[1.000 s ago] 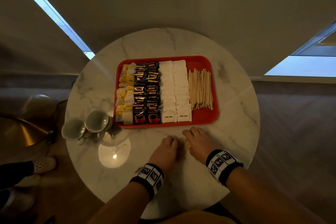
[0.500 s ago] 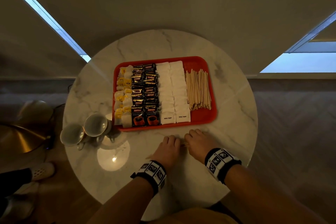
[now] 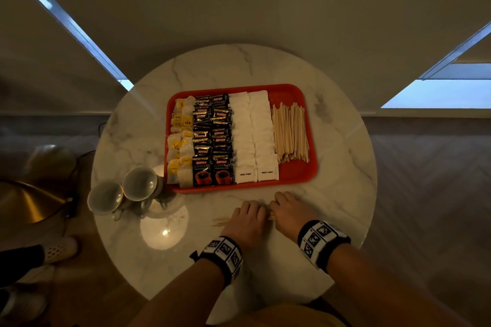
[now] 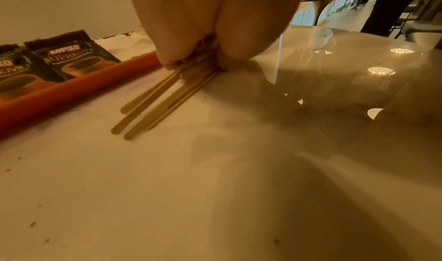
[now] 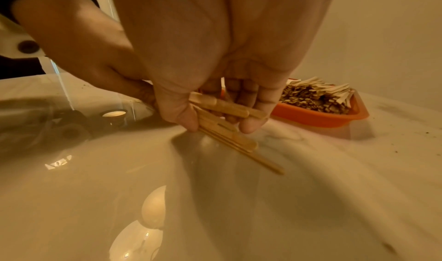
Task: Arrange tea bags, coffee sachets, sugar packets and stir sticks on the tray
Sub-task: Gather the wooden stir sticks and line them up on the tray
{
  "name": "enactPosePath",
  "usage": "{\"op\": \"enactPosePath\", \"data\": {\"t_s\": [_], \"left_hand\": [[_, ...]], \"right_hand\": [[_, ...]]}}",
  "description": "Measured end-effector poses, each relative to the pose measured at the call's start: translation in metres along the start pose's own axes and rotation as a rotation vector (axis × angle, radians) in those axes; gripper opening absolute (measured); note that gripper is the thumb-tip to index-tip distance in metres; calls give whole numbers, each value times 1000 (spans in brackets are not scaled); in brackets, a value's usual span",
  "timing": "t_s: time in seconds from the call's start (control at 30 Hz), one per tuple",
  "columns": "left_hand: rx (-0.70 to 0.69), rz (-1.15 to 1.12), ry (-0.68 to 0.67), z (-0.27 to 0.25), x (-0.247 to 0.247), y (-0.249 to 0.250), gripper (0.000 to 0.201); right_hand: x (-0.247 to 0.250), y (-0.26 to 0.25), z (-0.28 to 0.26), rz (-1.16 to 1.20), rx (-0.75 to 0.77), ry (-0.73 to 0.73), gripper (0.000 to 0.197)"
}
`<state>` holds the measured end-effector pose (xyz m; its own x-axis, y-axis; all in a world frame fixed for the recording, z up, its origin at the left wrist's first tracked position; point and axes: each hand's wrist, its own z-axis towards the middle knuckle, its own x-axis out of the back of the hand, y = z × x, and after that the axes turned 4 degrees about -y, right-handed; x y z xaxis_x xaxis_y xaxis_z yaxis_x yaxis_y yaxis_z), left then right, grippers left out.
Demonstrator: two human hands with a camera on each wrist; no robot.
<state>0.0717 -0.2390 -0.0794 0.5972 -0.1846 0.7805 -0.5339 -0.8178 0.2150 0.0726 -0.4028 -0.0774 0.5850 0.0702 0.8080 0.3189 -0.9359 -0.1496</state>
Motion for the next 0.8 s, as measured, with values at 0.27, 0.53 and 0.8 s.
{"op": "enactPosePath", "data": {"t_s": [0.27,0.53,0.8], "left_hand": [[-13,14,-3,2,0,1,48],[-7,1,6,2,-2,2,48],[-32,-13,16,3,-5,-5,45]], "right_hand": [[-2,-2,-1,49,-33,-7,32],[-1,-4,-4,-48,-10,-19,35],[8,-1,-9,75,-35,-82,32]]}}
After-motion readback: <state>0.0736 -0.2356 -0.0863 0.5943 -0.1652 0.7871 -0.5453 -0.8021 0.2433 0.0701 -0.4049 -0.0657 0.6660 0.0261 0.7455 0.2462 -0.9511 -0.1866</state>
